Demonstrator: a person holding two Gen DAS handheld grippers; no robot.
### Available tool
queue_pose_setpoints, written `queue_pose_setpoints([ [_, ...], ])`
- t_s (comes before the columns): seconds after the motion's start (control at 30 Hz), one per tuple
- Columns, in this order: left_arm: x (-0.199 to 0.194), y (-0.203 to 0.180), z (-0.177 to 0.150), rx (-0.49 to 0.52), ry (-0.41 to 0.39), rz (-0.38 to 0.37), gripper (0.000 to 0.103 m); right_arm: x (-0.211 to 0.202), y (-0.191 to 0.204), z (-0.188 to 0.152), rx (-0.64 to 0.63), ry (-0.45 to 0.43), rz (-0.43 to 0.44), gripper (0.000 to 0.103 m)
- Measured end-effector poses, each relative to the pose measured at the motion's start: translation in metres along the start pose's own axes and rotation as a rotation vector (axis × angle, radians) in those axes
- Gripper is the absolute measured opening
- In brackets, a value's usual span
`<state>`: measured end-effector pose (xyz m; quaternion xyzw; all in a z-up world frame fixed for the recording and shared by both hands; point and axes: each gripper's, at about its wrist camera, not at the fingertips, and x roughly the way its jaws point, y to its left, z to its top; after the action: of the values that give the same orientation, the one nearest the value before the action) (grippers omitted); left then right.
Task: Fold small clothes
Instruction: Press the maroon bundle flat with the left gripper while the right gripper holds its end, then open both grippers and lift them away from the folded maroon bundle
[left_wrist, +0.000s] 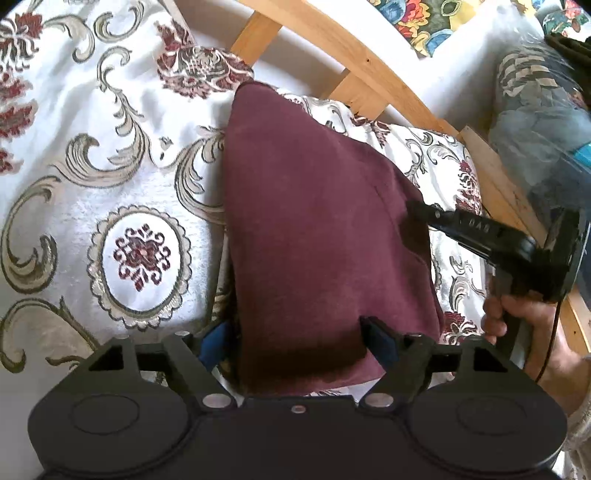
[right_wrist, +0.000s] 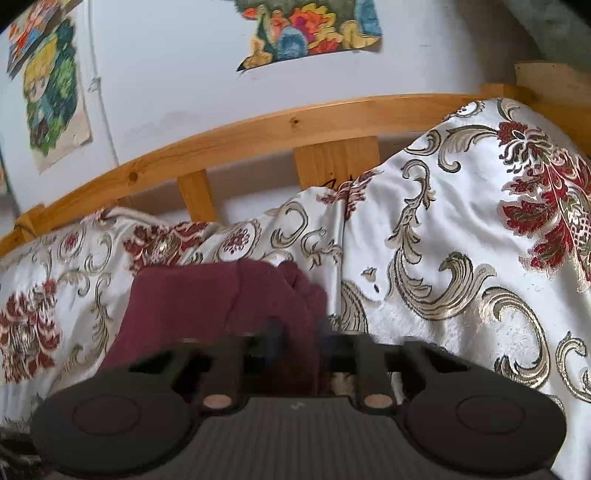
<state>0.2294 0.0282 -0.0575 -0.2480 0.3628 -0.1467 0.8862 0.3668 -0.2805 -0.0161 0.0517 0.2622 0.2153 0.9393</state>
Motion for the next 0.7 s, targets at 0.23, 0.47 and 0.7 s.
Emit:
queue_pose_setpoints([
  [0.23,0.002,-0.002,-0.005,0.012,0.002,0.027,0.077,0.016,0.015,0.014,-0.048,0.022,-0.068,0.008],
  [0.47,-0.007,-0.009,-0.005,-0.001,0.004,0.062,0.081,0.008,0.011,0.009,-0.003,0.028,-0.073,0.020],
  [0.7,-0.031,-0.026,-0.004,0.033,-0.049,0.110,0.097,-0.024,0.028,0.004,-0.054,-0.011,-0.066,0.059],
])
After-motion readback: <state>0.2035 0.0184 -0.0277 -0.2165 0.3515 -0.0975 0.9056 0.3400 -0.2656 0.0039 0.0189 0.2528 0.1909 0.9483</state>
